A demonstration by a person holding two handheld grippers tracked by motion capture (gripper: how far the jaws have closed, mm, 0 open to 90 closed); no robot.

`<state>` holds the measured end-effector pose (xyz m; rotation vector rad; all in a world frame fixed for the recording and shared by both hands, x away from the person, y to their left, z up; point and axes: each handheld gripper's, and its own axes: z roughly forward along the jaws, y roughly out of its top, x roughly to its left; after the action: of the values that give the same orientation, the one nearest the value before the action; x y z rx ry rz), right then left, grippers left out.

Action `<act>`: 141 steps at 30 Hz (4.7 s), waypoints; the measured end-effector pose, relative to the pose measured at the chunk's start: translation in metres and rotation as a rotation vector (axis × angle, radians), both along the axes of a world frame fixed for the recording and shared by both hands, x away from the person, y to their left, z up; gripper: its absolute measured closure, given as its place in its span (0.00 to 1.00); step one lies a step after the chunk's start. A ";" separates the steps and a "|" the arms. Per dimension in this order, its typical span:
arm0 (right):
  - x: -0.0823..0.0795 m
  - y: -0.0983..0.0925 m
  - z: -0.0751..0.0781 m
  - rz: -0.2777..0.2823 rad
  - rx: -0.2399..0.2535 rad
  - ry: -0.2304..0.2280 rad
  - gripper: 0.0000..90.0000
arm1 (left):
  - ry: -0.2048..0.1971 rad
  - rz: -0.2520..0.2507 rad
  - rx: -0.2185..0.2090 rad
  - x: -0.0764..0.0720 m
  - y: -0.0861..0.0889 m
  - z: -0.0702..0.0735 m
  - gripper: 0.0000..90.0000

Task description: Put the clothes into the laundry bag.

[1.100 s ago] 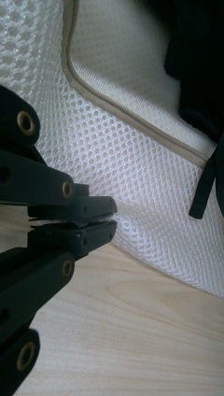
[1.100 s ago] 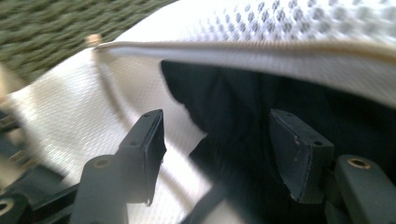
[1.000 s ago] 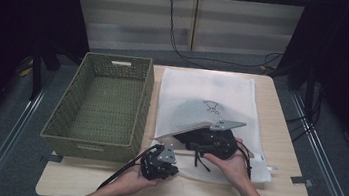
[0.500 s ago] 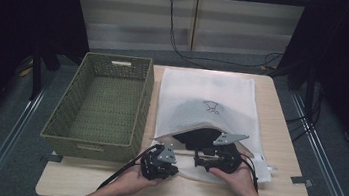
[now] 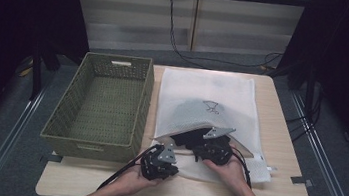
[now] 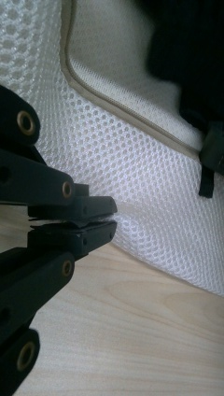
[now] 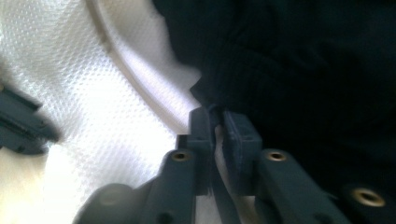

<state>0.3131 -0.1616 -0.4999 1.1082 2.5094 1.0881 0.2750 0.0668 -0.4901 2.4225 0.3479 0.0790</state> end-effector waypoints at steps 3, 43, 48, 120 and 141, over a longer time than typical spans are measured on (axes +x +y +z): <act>0.007 0.001 -0.001 -0.024 0.003 0.006 0.97 | -0.002 -0.001 0.000 0.000 0.000 0.000 0.97; 0.043 0.009 0.000 -0.172 0.018 -0.102 0.74 | -0.018 -0.007 0.003 -0.001 0.000 0.000 0.96; 0.030 0.004 0.010 -0.130 0.066 -0.105 0.66 | -0.018 -0.005 -0.002 0.000 0.000 -0.001 0.96; 0.005 -0.022 0.063 0.076 0.143 -0.142 0.93 | -0.004 -0.012 -0.001 0.000 0.000 0.000 0.95; 0.014 -0.016 0.002 0.103 0.055 0.077 0.92 | 0.005 -0.012 -0.009 0.001 0.001 -0.001 0.95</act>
<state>0.3276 -0.1781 -0.4984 1.0646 2.6380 1.1683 0.2758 0.0674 -0.4908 2.4156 0.3349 0.0664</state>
